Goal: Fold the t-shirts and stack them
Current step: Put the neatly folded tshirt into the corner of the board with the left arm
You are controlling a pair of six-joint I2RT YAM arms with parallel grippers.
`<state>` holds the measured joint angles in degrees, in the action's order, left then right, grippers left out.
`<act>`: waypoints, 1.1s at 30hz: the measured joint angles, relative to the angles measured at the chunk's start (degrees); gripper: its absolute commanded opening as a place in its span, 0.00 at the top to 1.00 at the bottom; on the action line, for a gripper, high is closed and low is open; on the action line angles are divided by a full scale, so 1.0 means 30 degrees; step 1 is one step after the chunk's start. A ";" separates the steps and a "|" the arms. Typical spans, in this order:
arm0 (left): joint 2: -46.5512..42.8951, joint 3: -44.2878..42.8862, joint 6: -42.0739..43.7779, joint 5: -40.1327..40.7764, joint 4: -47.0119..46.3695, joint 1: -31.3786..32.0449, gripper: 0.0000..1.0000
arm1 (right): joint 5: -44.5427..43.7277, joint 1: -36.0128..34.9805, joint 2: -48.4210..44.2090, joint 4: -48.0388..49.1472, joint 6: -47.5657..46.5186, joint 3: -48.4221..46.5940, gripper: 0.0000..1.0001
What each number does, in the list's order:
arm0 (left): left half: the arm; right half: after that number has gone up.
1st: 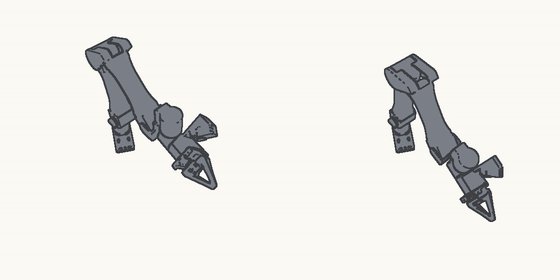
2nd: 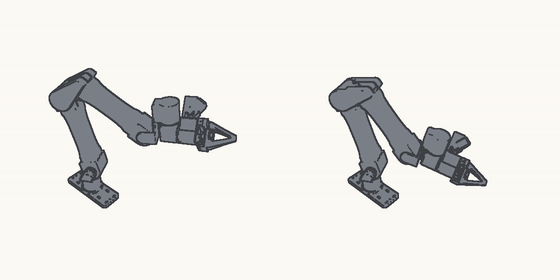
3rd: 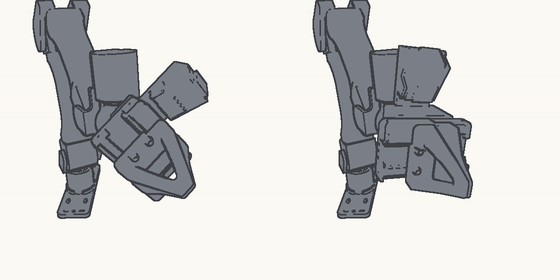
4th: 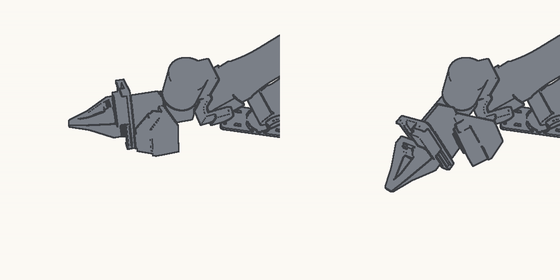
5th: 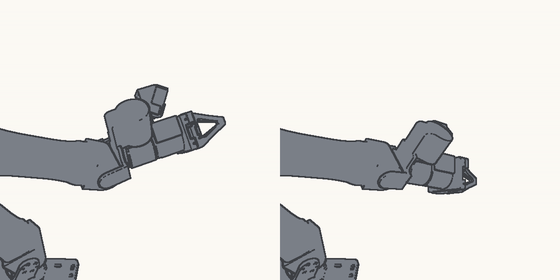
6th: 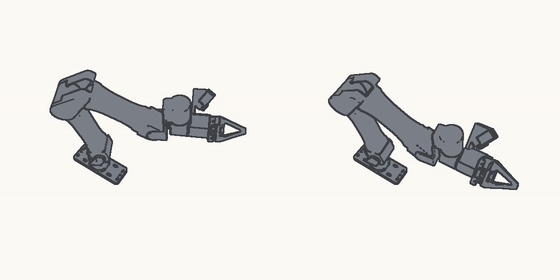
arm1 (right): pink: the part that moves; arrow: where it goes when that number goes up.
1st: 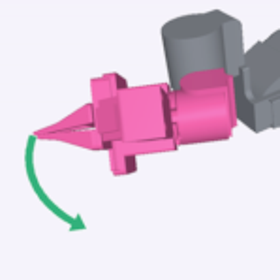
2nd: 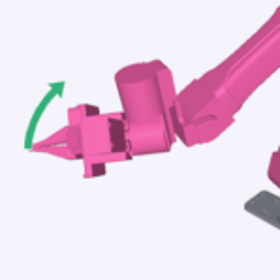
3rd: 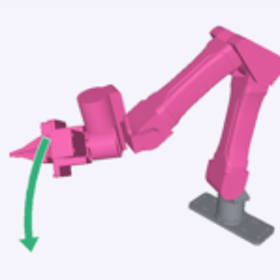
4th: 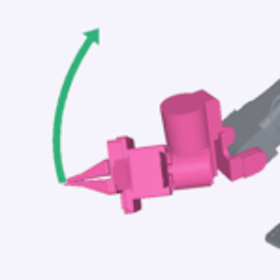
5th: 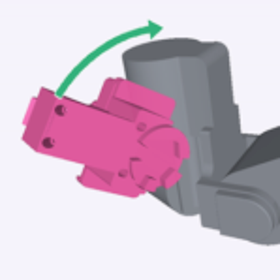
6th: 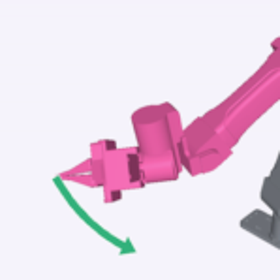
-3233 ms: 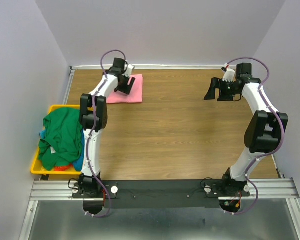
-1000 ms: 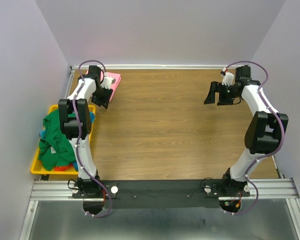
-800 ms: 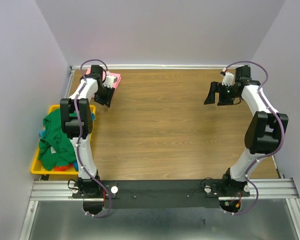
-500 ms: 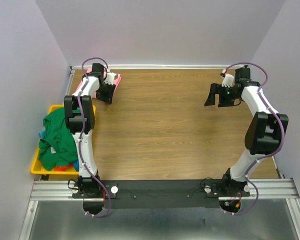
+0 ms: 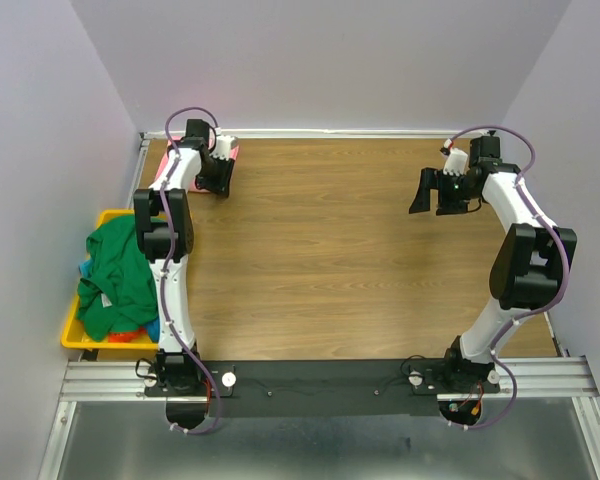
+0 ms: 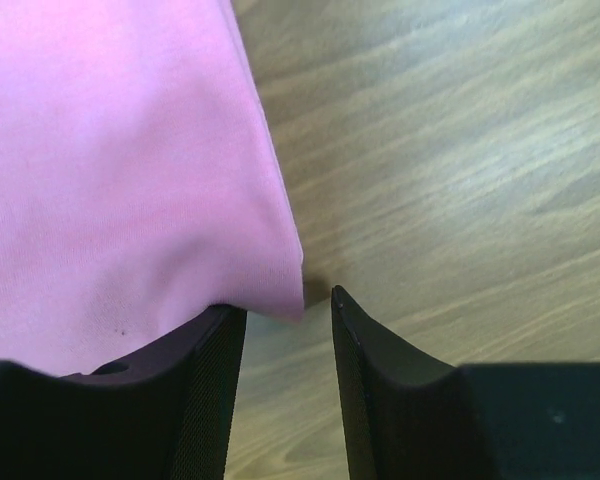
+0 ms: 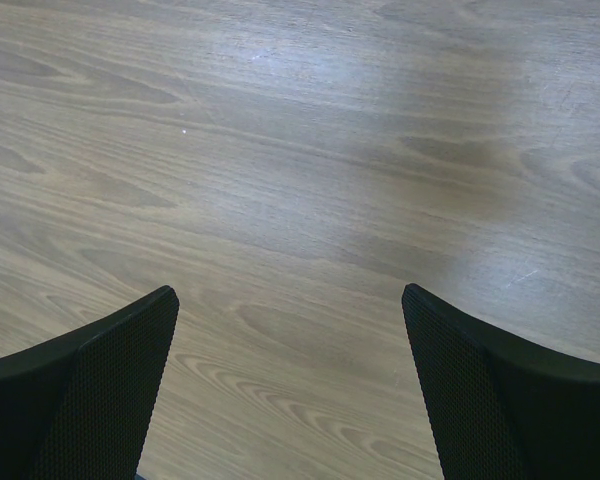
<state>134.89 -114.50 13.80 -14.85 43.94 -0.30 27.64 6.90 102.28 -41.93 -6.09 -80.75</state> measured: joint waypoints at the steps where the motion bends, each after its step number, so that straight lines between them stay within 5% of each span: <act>1: 0.0138 -0.0233 -0.0007 -0.0080 0.0007 0.0000 0.55 | 0.0000 0.0000 0.0000 0.0000 0.0000 0.0000 0.00; 9: -0.0765 -0.0153 0.0809 -0.0583 -0.0044 0.1268 0.52 | 0.0000 0.0000 0.0000 -0.0007 -0.0007 0.0175 0.00; 15: -0.0801 -0.2958 0.0437 -0.1304 -0.0532 0.2914 0.50 | 0.0000 0.0000 0.0000 -0.0058 -0.0007 0.0262 0.00; 33: 0.3038 -0.4801 -0.0474 -0.0546 -0.2645 0.2346 0.48 | -0.0007 0.0029 0.0000 -0.0262 -0.0007 0.0255 0.00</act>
<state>144.00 -128.90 12.38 -16.49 36.01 6.74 27.62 6.98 102.28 -42.72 -6.11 -79.99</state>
